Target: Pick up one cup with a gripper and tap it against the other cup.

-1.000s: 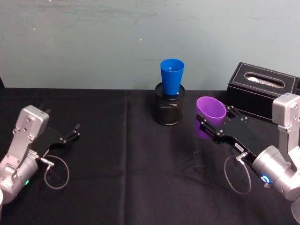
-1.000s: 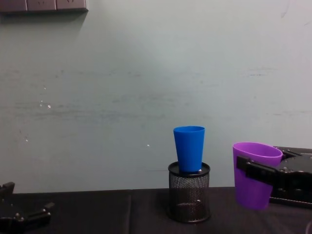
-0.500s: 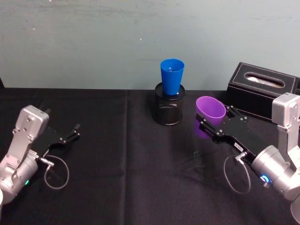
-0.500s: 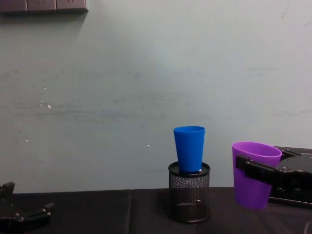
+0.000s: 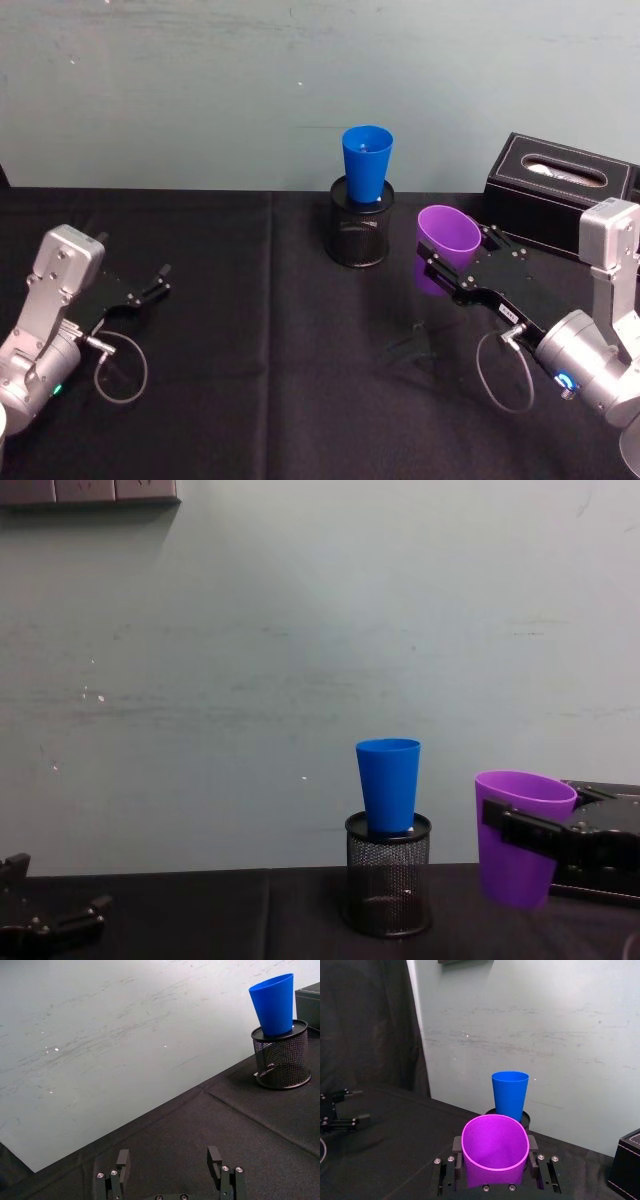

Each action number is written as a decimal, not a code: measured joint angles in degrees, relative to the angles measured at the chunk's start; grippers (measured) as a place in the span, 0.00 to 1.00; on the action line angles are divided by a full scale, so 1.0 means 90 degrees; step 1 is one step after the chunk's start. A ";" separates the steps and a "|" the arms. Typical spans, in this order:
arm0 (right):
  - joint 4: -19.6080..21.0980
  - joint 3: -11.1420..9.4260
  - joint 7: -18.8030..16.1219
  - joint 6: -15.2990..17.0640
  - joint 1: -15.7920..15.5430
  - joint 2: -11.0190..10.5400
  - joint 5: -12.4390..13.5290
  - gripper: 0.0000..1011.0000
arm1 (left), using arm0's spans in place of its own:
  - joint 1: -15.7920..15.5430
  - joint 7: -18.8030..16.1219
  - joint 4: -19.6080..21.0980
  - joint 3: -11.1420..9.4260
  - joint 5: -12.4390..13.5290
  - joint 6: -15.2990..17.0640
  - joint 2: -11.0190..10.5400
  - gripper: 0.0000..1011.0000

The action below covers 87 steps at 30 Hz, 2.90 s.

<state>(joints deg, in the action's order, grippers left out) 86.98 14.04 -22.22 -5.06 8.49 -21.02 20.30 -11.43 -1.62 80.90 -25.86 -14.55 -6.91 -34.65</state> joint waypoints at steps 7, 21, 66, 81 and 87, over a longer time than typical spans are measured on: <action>-0.0001 0.0000 0.0000 0.0001 0.0002 0.0002 0.0000 0.72 | 0.0000 0.0000 0.0000 0.0000 0.0000 0.0000 0.0000 1.00; 0.0000 0.0000 0.0000 0.0001 0.0002 0.0002 0.0000 0.72 | 0.0000 0.0000 0.0000 0.0000 0.0000 0.0000 0.0000 1.00; 0.0000 0.0033 -0.0057 0.0019 -0.0014 -0.0025 0.0040 0.72 | 0.0000 0.0000 0.0000 0.0000 0.0000 0.0000 0.0000 1.00; -0.0076 0.0103 -0.0130 0.0037 -0.0121 -0.0074 0.0143 0.72 | 0.0000 0.0000 0.0000 0.0000 0.0000 0.0000 0.0000 1.00; -0.0126 0.0120 -0.0116 0.0030 -0.0210 -0.0073 0.0164 0.72 | 0.0000 0.0000 0.0000 0.0000 0.0000 0.0000 0.0000 1.00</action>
<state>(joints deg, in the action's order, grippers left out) 85.85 15.12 -23.26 -4.79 6.60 -21.68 21.77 -11.43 -1.62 80.90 -25.86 -14.54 -6.91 -34.65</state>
